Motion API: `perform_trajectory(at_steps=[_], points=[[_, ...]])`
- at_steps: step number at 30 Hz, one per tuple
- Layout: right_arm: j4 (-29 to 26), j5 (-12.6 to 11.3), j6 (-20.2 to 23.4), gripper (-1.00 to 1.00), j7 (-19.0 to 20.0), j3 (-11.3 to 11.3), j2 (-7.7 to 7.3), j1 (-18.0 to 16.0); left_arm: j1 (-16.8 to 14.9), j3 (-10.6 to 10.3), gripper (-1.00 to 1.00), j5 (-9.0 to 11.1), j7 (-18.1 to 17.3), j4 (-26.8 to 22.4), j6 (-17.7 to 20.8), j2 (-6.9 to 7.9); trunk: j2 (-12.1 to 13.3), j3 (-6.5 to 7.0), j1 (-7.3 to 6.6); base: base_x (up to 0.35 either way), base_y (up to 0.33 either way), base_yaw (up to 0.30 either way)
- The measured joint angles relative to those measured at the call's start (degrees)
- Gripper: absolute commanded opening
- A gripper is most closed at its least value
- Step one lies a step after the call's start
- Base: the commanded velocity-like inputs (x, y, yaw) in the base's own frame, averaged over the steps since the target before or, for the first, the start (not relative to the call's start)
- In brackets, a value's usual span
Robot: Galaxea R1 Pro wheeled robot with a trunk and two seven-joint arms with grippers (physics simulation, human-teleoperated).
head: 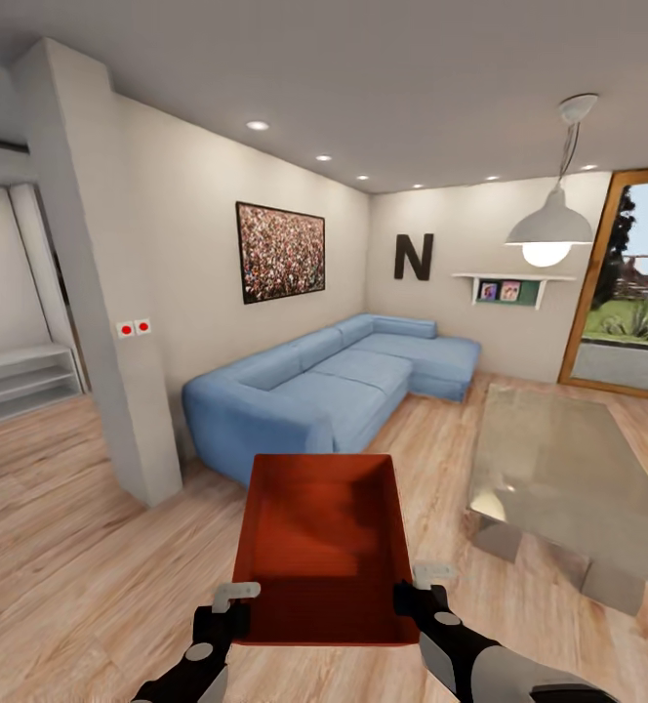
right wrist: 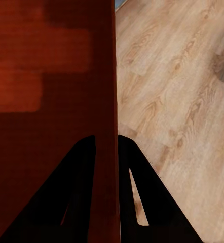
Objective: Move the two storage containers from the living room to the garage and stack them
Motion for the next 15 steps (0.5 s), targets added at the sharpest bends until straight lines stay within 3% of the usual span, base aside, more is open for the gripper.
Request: perform_trajectory(at_steps=[15], points=[[0.00, 0.00, -0.01, -1.00, 0.02, -0.02, -0.01, -0.01, 0.00, -0.02, -1.00, 0.00, 0.01, -0.04, 0.02, 0.00, 0.00, 0.40, 0.00, 0.000, 0.000, 0.290]])
